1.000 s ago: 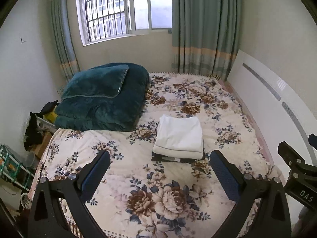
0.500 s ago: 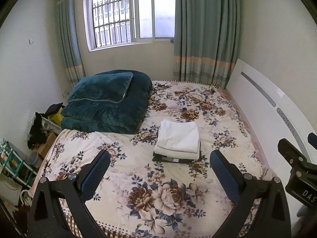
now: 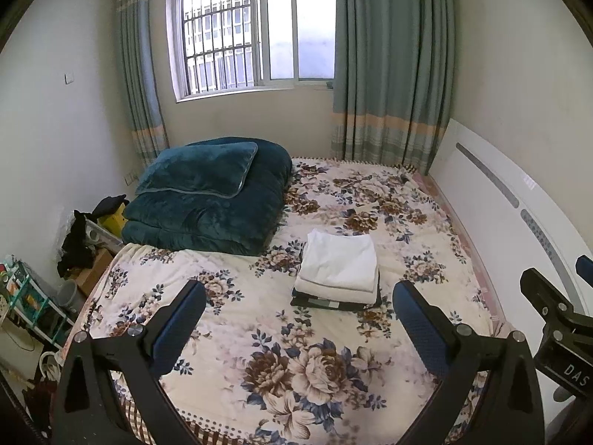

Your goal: Fold small clothes

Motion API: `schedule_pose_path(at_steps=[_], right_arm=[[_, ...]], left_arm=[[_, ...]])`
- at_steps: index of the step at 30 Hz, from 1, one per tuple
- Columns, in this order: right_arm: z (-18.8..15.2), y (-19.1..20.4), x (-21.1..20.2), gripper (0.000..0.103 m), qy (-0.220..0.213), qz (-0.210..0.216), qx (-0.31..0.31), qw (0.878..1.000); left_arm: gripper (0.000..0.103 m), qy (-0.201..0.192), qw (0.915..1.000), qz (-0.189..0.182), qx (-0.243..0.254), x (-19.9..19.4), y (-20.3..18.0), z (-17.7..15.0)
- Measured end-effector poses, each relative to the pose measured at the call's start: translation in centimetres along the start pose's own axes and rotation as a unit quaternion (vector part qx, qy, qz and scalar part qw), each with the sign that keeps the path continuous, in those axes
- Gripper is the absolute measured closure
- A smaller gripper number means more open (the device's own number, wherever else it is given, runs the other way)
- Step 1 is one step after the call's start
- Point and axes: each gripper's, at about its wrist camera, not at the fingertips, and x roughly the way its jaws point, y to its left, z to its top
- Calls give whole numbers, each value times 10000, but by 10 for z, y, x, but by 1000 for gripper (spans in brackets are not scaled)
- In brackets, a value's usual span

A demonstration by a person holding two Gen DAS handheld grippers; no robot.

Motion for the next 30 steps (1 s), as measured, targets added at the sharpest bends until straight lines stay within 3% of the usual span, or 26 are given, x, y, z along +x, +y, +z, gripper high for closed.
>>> schedule_pose_path(at_steps=[30], right_arm=[[5,5,-4,0,-40,112,16,9999]], left_arm=[[0,-51,9999,105,-10,-11,3,8]])
